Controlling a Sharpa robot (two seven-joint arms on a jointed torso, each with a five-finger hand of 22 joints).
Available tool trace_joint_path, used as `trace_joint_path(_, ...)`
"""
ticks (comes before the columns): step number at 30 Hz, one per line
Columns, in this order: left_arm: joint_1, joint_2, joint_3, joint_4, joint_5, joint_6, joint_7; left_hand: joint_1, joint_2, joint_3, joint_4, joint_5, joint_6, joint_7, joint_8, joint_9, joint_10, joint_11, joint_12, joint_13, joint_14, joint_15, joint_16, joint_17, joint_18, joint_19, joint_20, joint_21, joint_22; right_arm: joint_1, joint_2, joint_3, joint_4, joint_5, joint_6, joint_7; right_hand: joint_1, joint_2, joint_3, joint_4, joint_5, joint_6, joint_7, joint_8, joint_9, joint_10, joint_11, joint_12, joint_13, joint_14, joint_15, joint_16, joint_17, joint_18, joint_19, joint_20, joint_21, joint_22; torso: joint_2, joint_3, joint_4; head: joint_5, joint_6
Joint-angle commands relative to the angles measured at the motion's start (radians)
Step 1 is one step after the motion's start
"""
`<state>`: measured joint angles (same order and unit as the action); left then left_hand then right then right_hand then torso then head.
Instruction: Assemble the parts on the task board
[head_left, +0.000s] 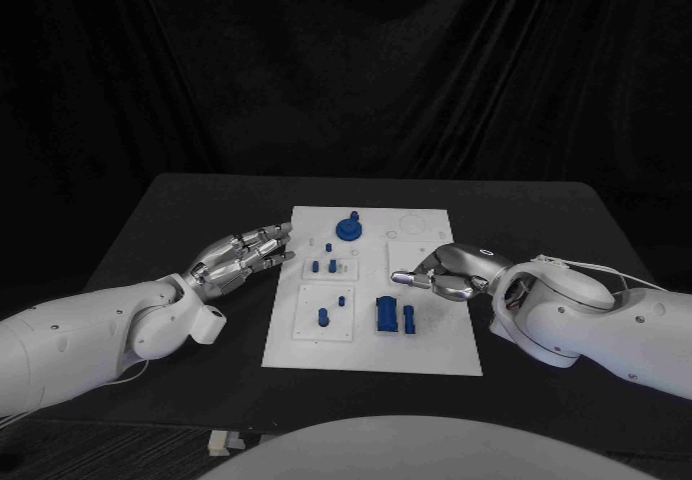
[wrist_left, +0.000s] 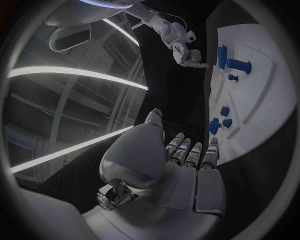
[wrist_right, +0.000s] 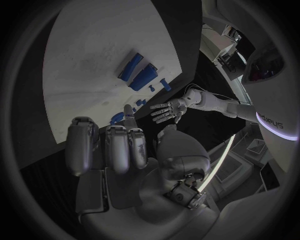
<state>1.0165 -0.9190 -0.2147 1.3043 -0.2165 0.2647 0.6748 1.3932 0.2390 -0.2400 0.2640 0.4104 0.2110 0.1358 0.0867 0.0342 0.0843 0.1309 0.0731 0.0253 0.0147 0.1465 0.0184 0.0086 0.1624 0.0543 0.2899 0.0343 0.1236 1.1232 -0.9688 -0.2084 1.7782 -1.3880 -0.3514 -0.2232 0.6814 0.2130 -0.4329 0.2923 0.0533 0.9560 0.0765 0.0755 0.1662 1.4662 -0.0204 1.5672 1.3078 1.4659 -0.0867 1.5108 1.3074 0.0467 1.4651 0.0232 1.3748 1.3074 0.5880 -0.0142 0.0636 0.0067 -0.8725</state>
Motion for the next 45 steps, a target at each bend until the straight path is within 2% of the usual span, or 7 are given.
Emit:
trace_joint_path(1, -0.001, 0.0, 0.001, 0.002, 0.007, -0.002, 0.03, -0.004, 0.007, 0.0, 0.009, -0.006, 0.006, 0.003, 0.004, 0.0, 0.008, 0.0, 0.007, 0.001, 0.007, 0.0, 0.005, 0.001, 0.017, 0.007, -0.001, 0.003, 0.0, -0.009, 0.002, 0.0, -0.003, 0.006, 0.041, -0.022, -0.01, 0.001, -0.032, 0.001, -0.005, 0.007, -0.003, 0.003, -0.001, 0.105, 0.009, 0.004, 0.263, 0.07, 0.004, 0.004, 0.041, -0.004, 0.053, 0.0, 0.003, 0.206, 0.001, -0.0002, 0.0005, 0.002, 0.0)
trace_joint_path(11, -0.001, -0.001, 0.001, 0.002, 0.007, -0.007, 0.039, -0.008, 0.007, -0.002, 0.016, -0.01, 0.01, 0.003, 0.005, 0.001, 0.008, -0.003, 0.008, 0.001, 0.007, -0.001, 0.005, 0.001, 0.017, 0.004, -0.002, 0.001, -0.005, -0.025, 0.007, 0.0, -0.006, 0.021, 0.053, -0.024, -0.022, 0.003, -0.031, 0.0, -0.005, 0.019, 0.0, 0.007, -0.005, 0.105, 0.017, 0.004, 0.263, 0.07, 0.011, 0.005, 0.042, -0.005, 0.052, 0.004, 0.004, 0.206, 0.001, -0.0003, 0.0006, 0.003, 0.0)
trace_joint_path(30, -0.002, -0.002, 0.001, 0.002, 0.007, -0.004, 0.032, -0.014, 0.012, -0.004, 0.025, -0.014, 0.008, 0.005, 0.005, 0.001, 0.008, -0.003, 0.008, 0.001, 0.007, -0.003, 0.005, 0.001, 0.017, 0.003, -0.004, 0.001, -0.007, -0.033, 0.016, 0.0, -0.006, 0.048, 0.071, -0.028, -0.027, 0.012, -0.028, -0.001, -0.005, 0.026, -0.001, 0.007, -0.009, 0.105, 0.013, 0.004, 0.263, 0.07, 0.01, 0.005, 0.042, -0.005, 0.052, 0.006, 0.004, 0.206, 0.001, -0.0001, 0.0005, 0.003, 0.0)
trace_joint_path(35, -0.002, -0.002, 0.001, 0.002, 0.007, -0.004, 0.03, -0.015, 0.013, -0.004, 0.025, -0.014, 0.008, 0.005, 0.004, 0.0, 0.008, -0.003, 0.008, 0.001, 0.007, -0.003, 0.005, 0.001, 0.017, 0.003, -0.004, 0.001, -0.007, -0.043, 0.018, 0.0, -0.011, 0.051, 0.086, -0.044, -0.019, 0.018, -0.026, -0.003, -0.005, 0.029, -0.002, 0.007, -0.011, 0.105, 0.013, 0.004, 0.263, 0.07, 0.009, 0.005, 0.041, -0.004, 0.052, 0.006, 0.004, 0.206, 0.001, 0.0, 0.0007, 0.007, 0.0)
trace_joint_path(45, -0.002, -0.003, 0.001, 0.002, 0.007, -0.003, 0.029, -0.016, 0.014, -0.004, 0.026, -0.014, 0.009, 0.006, 0.005, 0.001, 0.008, -0.003, 0.008, 0.001, 0.007, -0.003, 0.005, 0.001, 0.017, 0.002, -0.004, 0.001, -0.008, -0.061, 0.025, 0.0, -0.028, 0.046, 0.092, -0.069, 0.002, 0.026, -0.025, -0.004, -0.005, 0.024, 0.0, 0.0, -0.02, 0.105, 0.017, 0.004, 0.263, 0.069, 0.012, 0.003, 0.035, -0.003, 0.049, 0.008, -0.003, 0.204, 0.0, -0.0002, 0.0004, 0.003, 0.0)
